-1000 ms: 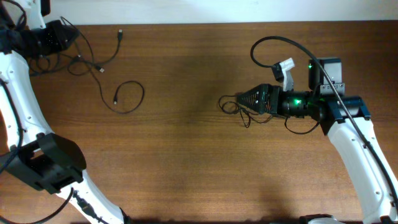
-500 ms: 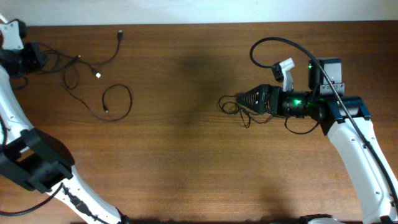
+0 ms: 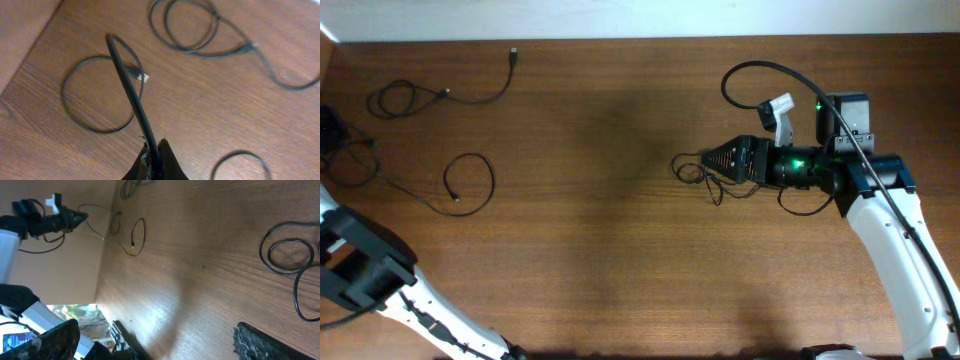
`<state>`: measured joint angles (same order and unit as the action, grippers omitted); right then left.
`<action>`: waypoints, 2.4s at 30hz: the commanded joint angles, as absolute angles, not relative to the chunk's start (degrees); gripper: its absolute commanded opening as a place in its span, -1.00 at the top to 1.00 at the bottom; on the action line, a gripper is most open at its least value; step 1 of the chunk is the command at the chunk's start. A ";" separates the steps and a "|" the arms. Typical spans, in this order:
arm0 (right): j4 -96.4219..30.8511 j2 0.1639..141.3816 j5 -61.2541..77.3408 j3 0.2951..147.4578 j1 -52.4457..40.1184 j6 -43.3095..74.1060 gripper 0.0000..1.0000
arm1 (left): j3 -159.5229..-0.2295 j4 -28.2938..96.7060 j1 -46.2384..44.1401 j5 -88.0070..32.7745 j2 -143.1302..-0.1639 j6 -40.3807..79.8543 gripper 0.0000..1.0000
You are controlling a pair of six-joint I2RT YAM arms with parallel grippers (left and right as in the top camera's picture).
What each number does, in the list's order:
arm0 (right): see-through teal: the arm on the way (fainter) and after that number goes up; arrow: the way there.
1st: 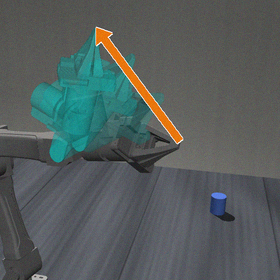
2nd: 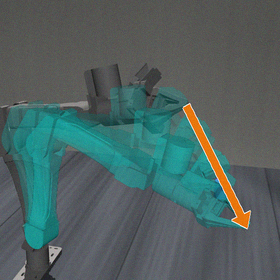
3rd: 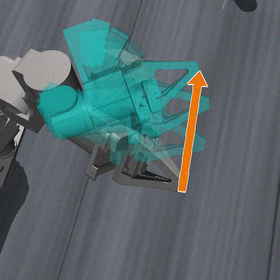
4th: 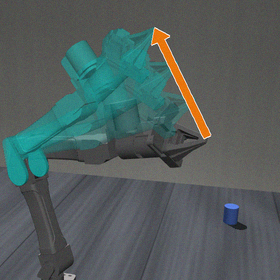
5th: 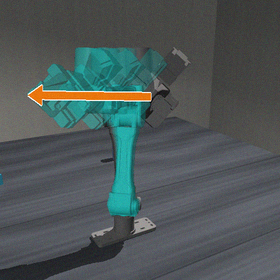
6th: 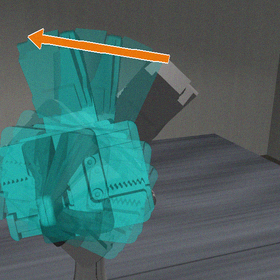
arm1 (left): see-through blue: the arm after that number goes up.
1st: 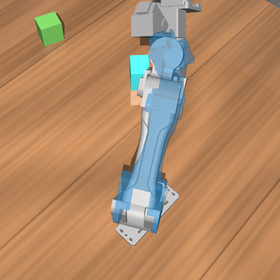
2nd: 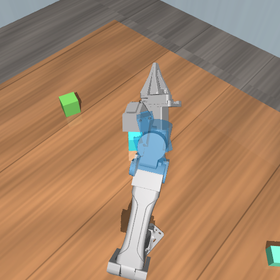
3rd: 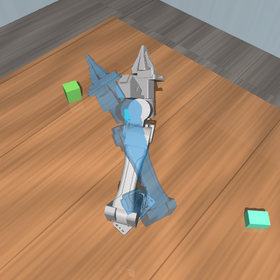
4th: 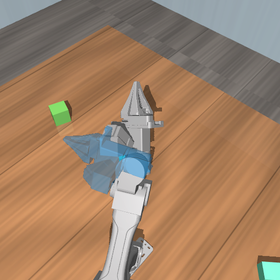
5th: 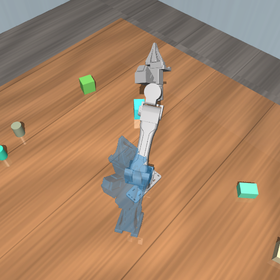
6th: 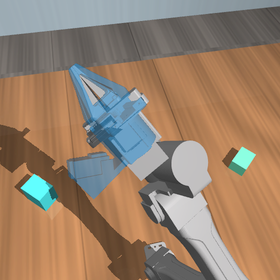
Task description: Untangle cables
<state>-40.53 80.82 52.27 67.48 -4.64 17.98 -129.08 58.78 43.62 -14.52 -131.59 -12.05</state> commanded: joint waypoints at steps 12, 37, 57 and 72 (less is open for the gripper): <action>-40.58 80.18 51.79 67.61 -4.47 17.37 -0.97 | -129.38 55.72 44.60 -14.17 -137.16 -9.21 -0.98; -40.75 80.64 50.50 67.61 -4.47 17.34 -0.97 | -140.75 83.72 34.63 -30.57 -140.53 -9.30 -0.98; -40.97 80.84 50.28 67.61 -4.47 17.34 -0.97 | -120.79 72.40 25.28 2.98 -144.77 -6.07 -0.98; -40.97 81.10 50.28 67.61 -4.47 17.34 -0.96 | -115.20 62.74 27.05 10.98 -145.34 -6.07 0.48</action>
<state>-40.97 80.84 50.76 67.48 -4.64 17.98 -118.02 64.66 24.56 3.90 -140.44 -6.22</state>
